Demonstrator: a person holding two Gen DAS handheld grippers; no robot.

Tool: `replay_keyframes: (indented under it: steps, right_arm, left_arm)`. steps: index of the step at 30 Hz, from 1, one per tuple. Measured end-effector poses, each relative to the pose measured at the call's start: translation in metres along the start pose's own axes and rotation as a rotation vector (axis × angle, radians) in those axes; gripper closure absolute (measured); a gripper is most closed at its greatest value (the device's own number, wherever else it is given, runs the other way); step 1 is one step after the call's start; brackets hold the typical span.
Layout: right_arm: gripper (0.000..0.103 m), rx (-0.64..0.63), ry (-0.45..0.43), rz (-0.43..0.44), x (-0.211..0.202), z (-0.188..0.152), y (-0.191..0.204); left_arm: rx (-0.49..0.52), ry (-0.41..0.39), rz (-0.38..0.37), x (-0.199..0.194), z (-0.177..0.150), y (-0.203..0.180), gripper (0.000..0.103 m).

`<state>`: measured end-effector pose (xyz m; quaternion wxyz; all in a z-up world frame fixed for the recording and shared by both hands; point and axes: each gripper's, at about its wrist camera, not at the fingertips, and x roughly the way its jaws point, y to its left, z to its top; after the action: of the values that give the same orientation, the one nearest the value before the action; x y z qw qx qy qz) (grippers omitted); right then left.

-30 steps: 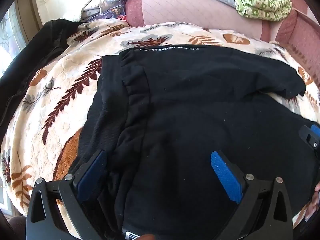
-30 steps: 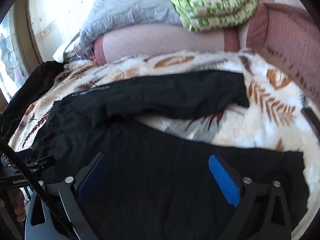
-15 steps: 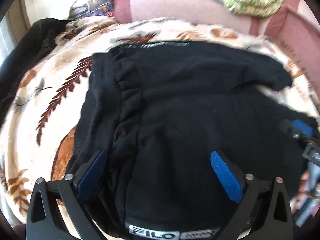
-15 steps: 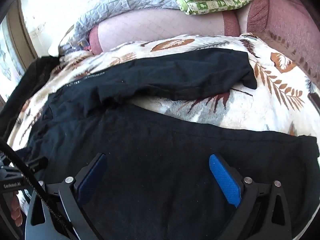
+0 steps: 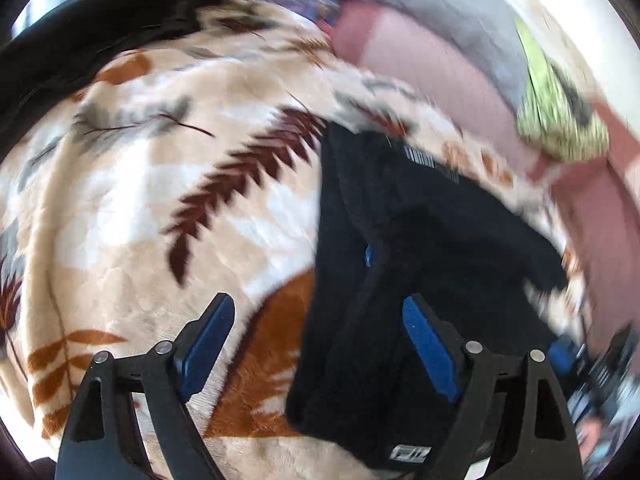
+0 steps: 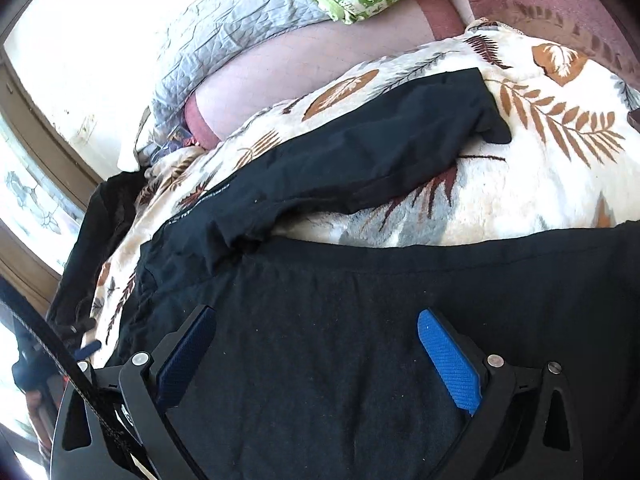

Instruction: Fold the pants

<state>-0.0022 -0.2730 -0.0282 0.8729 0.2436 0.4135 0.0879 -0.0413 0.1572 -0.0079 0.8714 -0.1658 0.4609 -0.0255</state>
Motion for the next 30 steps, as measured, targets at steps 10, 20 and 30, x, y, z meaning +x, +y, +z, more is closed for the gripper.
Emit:
replay_keyframes:
  steps: [10,20,30]
  right_arm:
    - [0.005,-0.1,-0.073,-0.066,-0.013,0.005,0.009]
    - [0.012,-0.11,-0.164,-0.113,-0.034,0.019,0.002]
    - [0.013,-0.043,-0.286,-0.187,-0.073,0.033,-0.029]
  left_arm:
    - [0.162,-0.001,0.175,-0.006,-0.007,-0.058,0.08]
    - [0.033,0.003,0.113,-0.021,0.009,-0.042,0.085]
    - [0.078,-0.06,0.122,-0.028,0.005,-0.046,0.072]
